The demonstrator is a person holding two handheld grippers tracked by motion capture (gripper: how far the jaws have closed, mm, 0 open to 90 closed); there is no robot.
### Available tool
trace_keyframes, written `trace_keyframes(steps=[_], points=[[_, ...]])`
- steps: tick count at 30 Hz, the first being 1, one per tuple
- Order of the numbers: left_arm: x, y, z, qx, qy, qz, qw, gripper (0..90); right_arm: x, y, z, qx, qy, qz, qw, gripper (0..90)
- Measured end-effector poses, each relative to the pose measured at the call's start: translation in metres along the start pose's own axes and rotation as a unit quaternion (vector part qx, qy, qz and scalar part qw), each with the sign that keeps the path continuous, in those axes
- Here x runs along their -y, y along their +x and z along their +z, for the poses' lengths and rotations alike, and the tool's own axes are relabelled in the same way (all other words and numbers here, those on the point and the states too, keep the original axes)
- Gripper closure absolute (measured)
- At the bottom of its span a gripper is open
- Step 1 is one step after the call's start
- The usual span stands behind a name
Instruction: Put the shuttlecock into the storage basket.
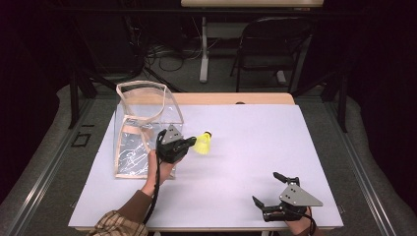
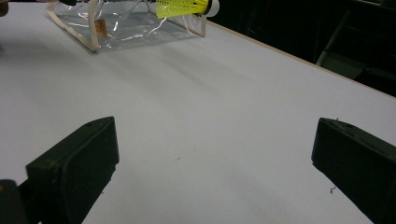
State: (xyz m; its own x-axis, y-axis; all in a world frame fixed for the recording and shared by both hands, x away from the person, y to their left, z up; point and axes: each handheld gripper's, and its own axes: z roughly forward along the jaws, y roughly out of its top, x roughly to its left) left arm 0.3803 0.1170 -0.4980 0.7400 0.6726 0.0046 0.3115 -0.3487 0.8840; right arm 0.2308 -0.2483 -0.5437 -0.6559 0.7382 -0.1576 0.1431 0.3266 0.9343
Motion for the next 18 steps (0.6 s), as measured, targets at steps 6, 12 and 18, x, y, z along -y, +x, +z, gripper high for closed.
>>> trace_keyframes(steps=[6, 12, 18], points=[[-0.0023, 0.0033, -0.0036, -0.004, -0.004, -0.002, 1.0000, 90.0, 0.0001, 0.0002, 0.0002, 0.000, 0.000, 0.000, 1.0000, 0.0], [-0.0041, 0.0055, -0.0062, -0.006, -0.004, -0.003, 1.0000, 90.0, 0.0002, 0.0001, 0.0009, 0.000, 0.001, 0.000, 1.0000, 0.0], [-0.0086, 0.0054, -0.0081, -0.004, -0.005, 0.004, 1.0000, 90.0, 0.0006, -0.0001, 0.0014, -0.001, 0.003, 0.001, 1.0000, 0.0]])
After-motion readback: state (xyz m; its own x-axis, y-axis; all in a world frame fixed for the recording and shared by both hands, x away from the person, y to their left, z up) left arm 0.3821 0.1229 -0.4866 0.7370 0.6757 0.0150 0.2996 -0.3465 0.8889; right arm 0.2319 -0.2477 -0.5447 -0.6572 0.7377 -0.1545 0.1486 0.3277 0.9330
